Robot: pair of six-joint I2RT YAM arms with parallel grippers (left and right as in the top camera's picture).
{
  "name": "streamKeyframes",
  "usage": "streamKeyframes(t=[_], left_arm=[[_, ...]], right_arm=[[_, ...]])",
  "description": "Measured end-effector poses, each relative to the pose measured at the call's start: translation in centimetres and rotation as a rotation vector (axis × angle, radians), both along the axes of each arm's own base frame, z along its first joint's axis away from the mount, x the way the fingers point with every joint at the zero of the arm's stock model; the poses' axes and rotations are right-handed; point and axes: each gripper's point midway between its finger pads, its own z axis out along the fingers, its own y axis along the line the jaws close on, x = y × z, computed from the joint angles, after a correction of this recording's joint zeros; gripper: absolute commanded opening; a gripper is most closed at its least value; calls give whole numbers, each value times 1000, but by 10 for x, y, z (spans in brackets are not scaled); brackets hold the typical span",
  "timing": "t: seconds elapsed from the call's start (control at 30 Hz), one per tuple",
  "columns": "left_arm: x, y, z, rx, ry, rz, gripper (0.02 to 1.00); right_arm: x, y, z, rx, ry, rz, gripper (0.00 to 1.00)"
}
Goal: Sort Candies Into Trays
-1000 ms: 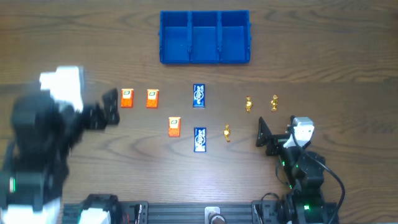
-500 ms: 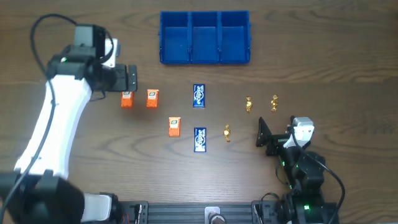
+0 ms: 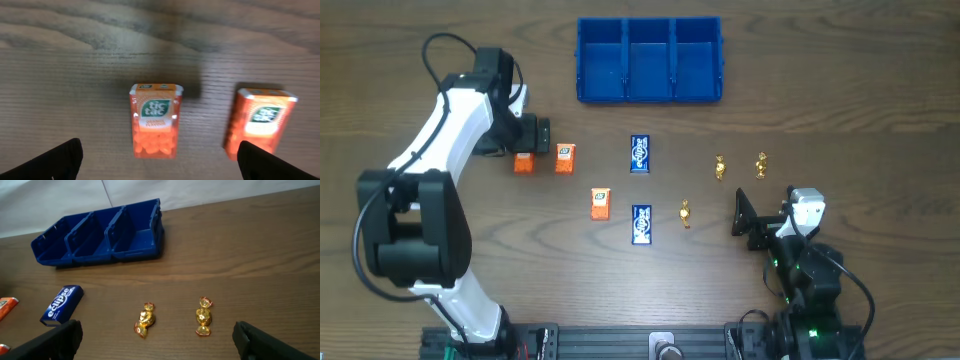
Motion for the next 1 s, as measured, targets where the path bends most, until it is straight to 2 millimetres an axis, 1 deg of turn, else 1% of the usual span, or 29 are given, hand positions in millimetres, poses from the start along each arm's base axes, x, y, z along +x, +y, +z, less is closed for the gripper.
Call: streamKeyframes(t=[0.57,0.83,1.0], left_arm=[[-7,2,-32,5,87,0,998],[-4,2,-33,5,75,2,996],[-2,3,-34,11,71,6,958]], right_arm=[[0,0,0,0,0,0,998],[0,0,0,0,0,0,998],[0,0,0,0,0,0,998]])
